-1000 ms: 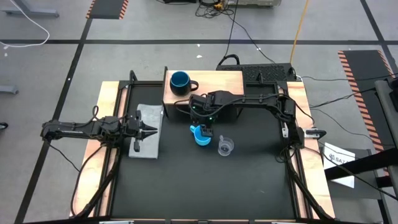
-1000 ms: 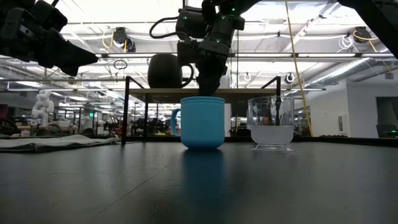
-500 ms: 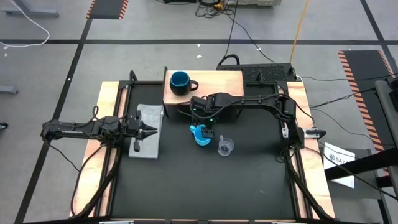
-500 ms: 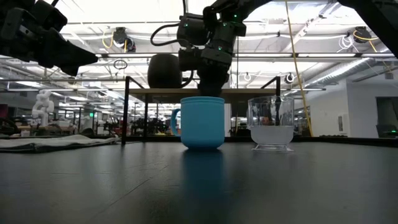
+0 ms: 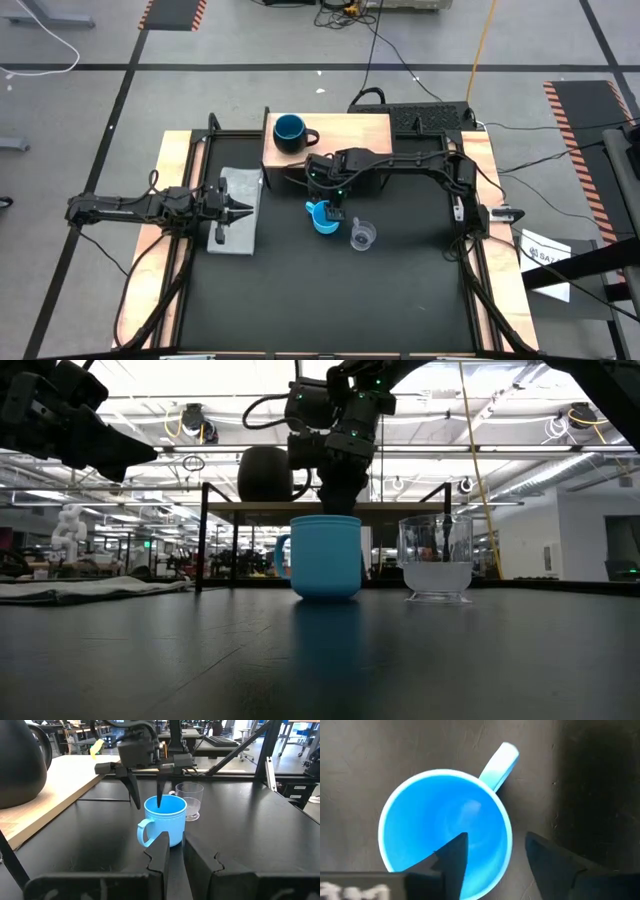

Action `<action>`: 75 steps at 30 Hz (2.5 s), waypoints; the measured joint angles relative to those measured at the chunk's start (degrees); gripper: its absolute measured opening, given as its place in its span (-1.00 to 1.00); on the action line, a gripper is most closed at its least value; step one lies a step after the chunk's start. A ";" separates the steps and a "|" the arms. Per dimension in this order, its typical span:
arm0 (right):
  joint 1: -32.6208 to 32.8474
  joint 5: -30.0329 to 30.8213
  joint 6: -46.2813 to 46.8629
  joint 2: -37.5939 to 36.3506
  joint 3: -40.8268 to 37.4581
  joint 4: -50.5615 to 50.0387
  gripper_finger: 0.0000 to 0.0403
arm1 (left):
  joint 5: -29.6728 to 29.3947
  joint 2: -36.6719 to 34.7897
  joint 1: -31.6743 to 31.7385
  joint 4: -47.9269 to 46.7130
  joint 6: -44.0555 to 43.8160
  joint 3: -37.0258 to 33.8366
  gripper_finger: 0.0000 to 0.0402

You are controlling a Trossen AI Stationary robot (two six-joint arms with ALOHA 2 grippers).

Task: Stack small to large cups/mugs on shelf
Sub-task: Put the blue cup on the shelf

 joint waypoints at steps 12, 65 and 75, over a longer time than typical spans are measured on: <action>0.00 -0.23 -1.73 -0.02 0.40 -0.42 -0.96 | -0.02 0.02 -0.01 -0.01 -0.28 0.00 -0.72; -0.65 0.15 0.66 -0.11 19.49 -20.00 -1.00 | -0.06 0.00 -0.01 0.00 -0.07 0.00 -0.72; -2.66 0.22 0.66 -0.09 26.66 -25.81 -1.00 | -0.07 0.00 0.00 0.00 0.15 -0.01 -0.72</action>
